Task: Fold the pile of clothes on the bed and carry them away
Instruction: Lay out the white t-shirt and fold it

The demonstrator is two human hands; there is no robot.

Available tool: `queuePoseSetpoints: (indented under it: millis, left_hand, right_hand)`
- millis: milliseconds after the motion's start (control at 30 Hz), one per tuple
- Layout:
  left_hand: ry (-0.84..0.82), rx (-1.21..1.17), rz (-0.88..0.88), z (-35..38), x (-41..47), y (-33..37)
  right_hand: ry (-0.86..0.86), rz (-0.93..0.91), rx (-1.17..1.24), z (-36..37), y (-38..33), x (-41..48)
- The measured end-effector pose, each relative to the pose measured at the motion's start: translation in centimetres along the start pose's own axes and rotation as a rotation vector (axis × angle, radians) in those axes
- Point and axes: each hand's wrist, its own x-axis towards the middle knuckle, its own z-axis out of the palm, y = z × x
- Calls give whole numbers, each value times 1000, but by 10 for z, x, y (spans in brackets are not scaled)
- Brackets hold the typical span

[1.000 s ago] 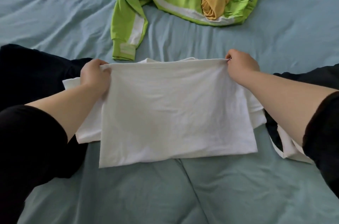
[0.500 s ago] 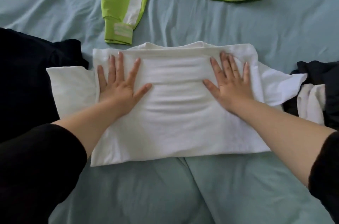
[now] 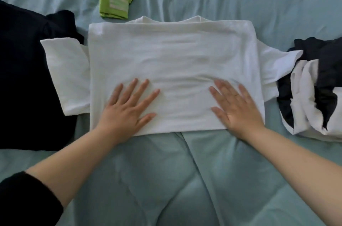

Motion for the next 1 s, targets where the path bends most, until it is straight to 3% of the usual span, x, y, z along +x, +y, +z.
queuePoseSetpoints:
  millis: [100, 167, 233, 300, 333, 400, 500, 600, 733, 1000]
  left_hand:
    - [25, -164, -91, -9, -20, 6]
    - [107, -509, -217, -12, -49, 26]
    - [42, -1028, -507, -17, -75, 48]
    - [-68, -1538, -948, -17, -85, 58]
    - [-49, -1708, -1125, -15, -86, 56]
    - [90, -1910, -1314, -12, -82, 44]
    - [361, -2088, -1406, -10, -75, 29]
    - [437, -2149, -1402, -13, -76, 25]
    - [449, -2078, -1387, -14, -99, 20]
    - [278, -1861, -1559, 1, -202, 47]
  right_hand:
    - [57, 121, 144, -5, -11, -16]
    - [205, 246, 495, -9, -36, -35]
    - [269, 665, 1091, -17, -60, -55]
    - [108, 1172, 1738, -19, -70, -71]
    - [65, 1328, 1942, -20, -68, -76]
    - [191, 1436, 2136, -20, -48, -75]
    - [455, 1443, 2174, -24, -26, -63]
    - [486, 1465, 2153, -20, -23, -58]
    - [475, 1450, 2097, -17, -34, -84]
    - [440, 1643, 2021, 3, -81, -207]
